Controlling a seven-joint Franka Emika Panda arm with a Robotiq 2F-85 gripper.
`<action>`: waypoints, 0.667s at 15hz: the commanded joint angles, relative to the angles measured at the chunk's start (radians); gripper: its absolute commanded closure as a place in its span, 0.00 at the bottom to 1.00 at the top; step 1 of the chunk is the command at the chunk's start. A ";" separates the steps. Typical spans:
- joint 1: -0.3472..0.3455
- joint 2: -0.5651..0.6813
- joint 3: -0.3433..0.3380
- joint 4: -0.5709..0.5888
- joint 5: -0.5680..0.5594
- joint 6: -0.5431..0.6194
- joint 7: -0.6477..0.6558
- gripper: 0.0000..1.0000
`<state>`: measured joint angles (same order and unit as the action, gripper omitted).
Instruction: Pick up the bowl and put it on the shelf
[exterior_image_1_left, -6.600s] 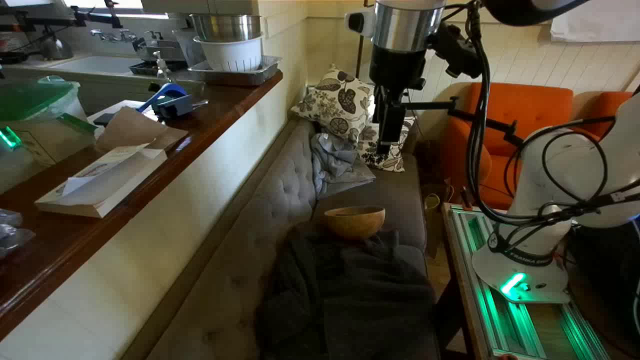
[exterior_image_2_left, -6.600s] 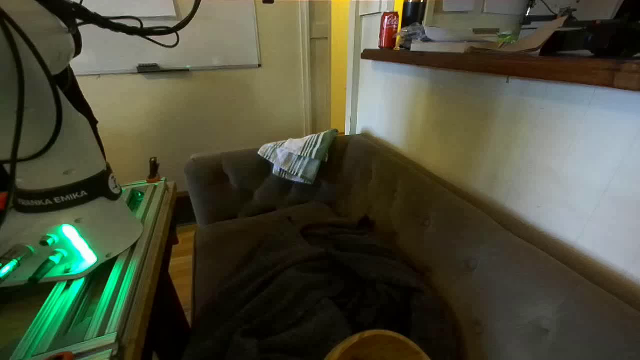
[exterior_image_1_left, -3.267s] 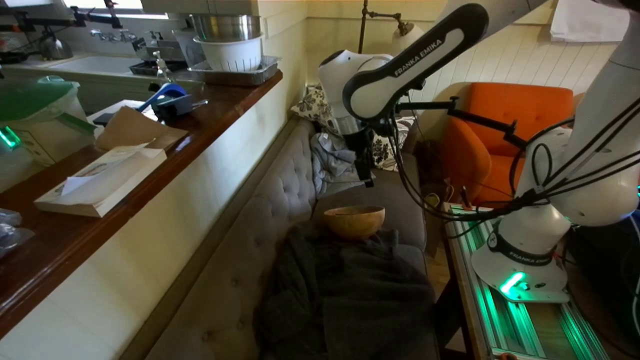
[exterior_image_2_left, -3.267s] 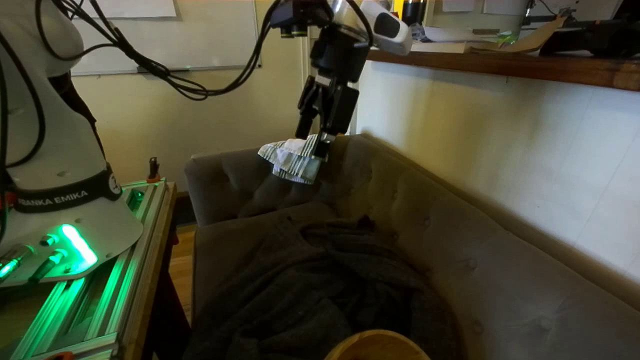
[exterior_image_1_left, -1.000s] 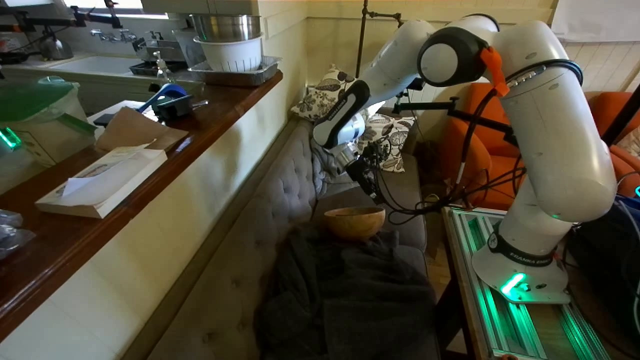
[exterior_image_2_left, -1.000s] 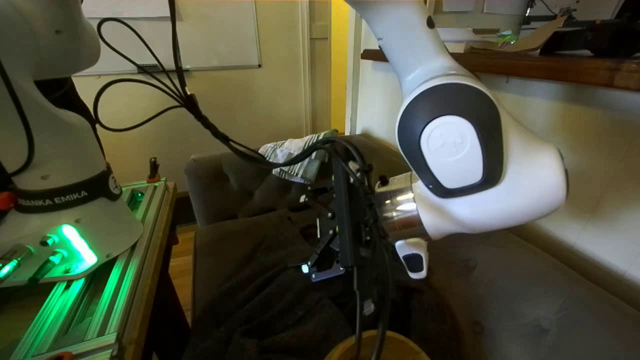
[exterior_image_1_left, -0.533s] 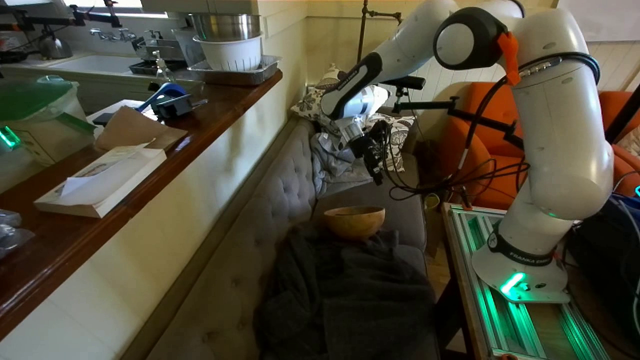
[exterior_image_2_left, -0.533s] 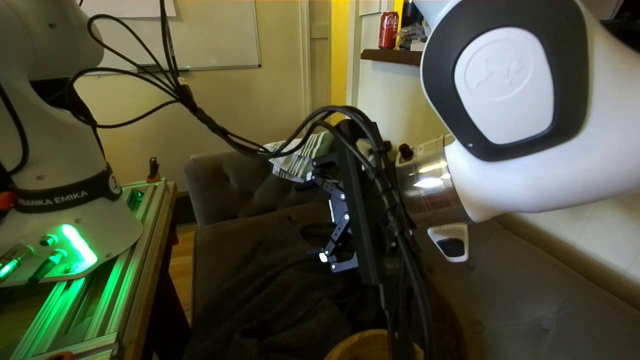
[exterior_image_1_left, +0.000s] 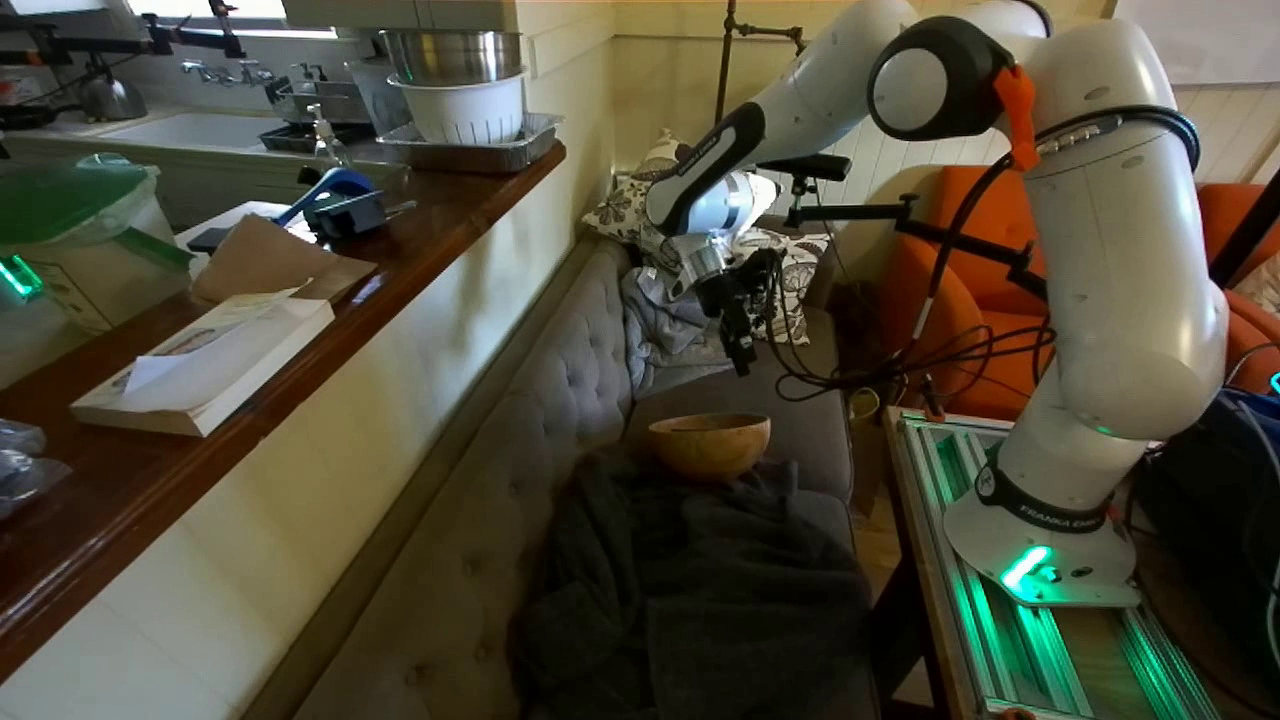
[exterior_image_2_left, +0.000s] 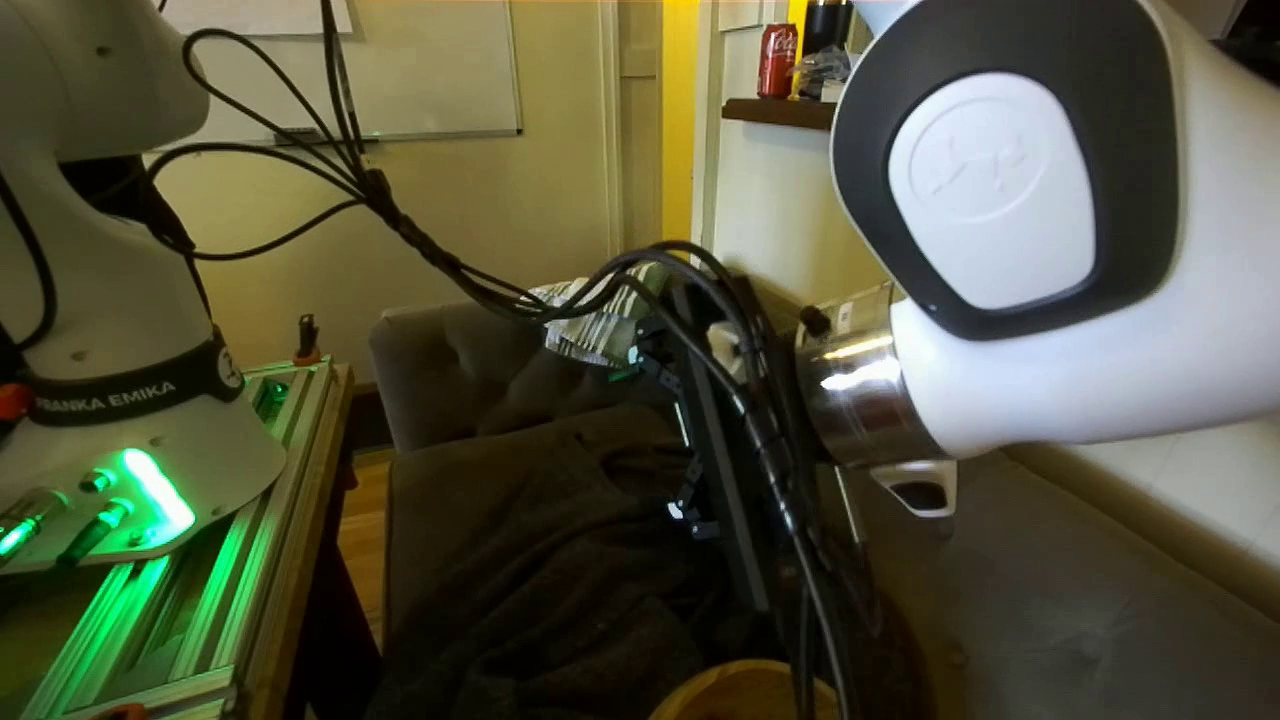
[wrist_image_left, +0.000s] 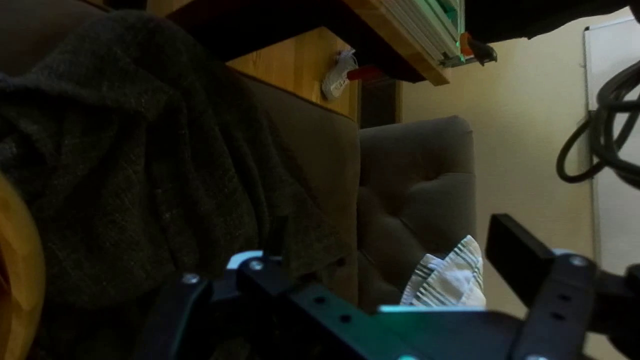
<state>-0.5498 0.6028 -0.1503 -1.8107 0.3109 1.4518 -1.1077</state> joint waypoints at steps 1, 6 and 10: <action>-0.039 0.013 0.004 -0.020 0.079 0.062 -0.149 0.00; 0.019 0.001 -0.005 -0.119 0.071 0.478 -0.131 0.00; 0.062 0.018 0.016 -0.190 0.063 0.767 -0.079 0.00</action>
<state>-0.5163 0.6251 -0.1421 -1.9383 0.3569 2.0682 -1.2219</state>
